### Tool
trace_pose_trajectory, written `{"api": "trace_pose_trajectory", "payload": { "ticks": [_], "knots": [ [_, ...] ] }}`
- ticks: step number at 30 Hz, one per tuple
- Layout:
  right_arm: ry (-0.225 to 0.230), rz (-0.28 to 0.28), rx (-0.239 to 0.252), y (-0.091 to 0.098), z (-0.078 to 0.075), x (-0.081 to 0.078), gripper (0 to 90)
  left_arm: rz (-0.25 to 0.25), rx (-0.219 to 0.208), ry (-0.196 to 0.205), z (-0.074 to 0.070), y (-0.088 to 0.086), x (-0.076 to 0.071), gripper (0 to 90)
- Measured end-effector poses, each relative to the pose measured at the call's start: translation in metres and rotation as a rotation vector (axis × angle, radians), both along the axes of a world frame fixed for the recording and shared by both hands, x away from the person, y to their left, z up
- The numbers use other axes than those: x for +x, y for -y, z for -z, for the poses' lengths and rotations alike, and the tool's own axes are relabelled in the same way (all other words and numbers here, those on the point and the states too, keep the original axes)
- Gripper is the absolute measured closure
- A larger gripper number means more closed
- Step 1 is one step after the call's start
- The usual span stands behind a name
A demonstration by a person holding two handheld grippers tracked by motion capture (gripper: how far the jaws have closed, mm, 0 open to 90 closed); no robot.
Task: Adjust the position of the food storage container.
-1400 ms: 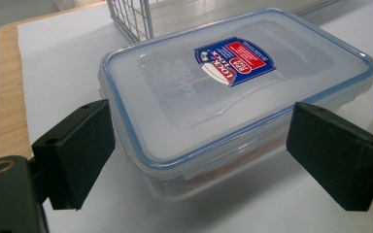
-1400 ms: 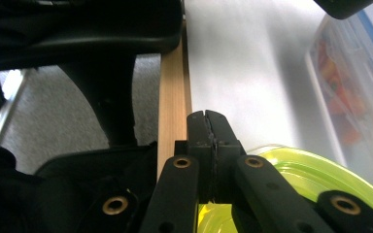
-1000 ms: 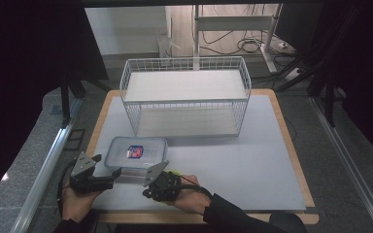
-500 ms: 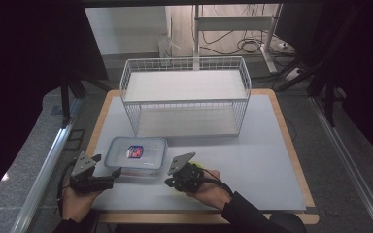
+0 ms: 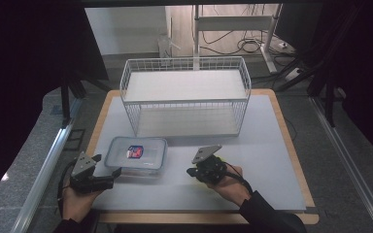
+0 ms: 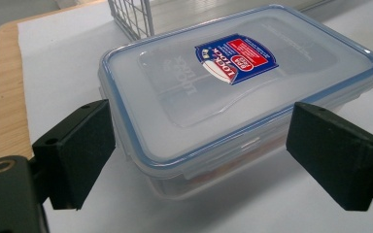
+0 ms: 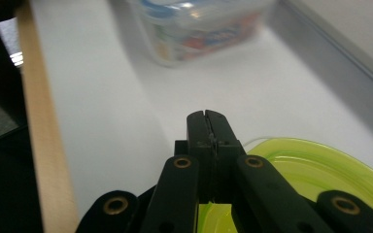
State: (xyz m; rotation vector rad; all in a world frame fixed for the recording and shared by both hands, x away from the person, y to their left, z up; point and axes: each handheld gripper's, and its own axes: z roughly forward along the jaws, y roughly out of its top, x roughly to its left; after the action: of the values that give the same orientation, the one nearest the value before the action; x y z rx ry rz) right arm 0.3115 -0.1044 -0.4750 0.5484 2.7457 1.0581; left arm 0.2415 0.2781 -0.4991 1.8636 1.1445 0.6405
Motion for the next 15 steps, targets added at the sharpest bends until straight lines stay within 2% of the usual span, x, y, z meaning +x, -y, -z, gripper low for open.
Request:
{"api": "trace_pose_trajectory", "payload": {
  "ticks": [2,5,7,11,12,14,15],
  "knots": [
    [0.009,0.054,0.001,0.015,-0.001,0.007,90.0,0.0,-0.001,-0.002,0.0,0.0,0.0,10.4],
    [0.014,0.08,0.002,0.025,-0.001,0.01,90.0,0.0,-0.001,-0.002,0.0,0.0,0.0,10.4],
    [0.02,0.13,0.002,0.042,-0.002,0.016,90.0,0.0,-0.003,-0.002,0.0,0.0,0.0,10.3],
    [0.02,0.175,0.007,0.058,-0.003,0.019,90.0,0.001,-0.002,-0.003,0.0,0.0,0.0,10.3],
    [0.022,0.205,0.008,0.07,-0.003,0.02,90.0,0.001,-0.002,-0.003,0.0,0.0,0.0,10.3],
    [0.024,0.215,0.009,0.074,-0.004,0.02,90.0,0.001,-0.002,-0.004,0.0,0.0,0.001,10.3],
    [0.023,0.243,0.01,0.086,-0.004,0.02,90.0,0.002,-0.001,-0.004,0.0,0.0,0.001,10.3]
  ]
}}
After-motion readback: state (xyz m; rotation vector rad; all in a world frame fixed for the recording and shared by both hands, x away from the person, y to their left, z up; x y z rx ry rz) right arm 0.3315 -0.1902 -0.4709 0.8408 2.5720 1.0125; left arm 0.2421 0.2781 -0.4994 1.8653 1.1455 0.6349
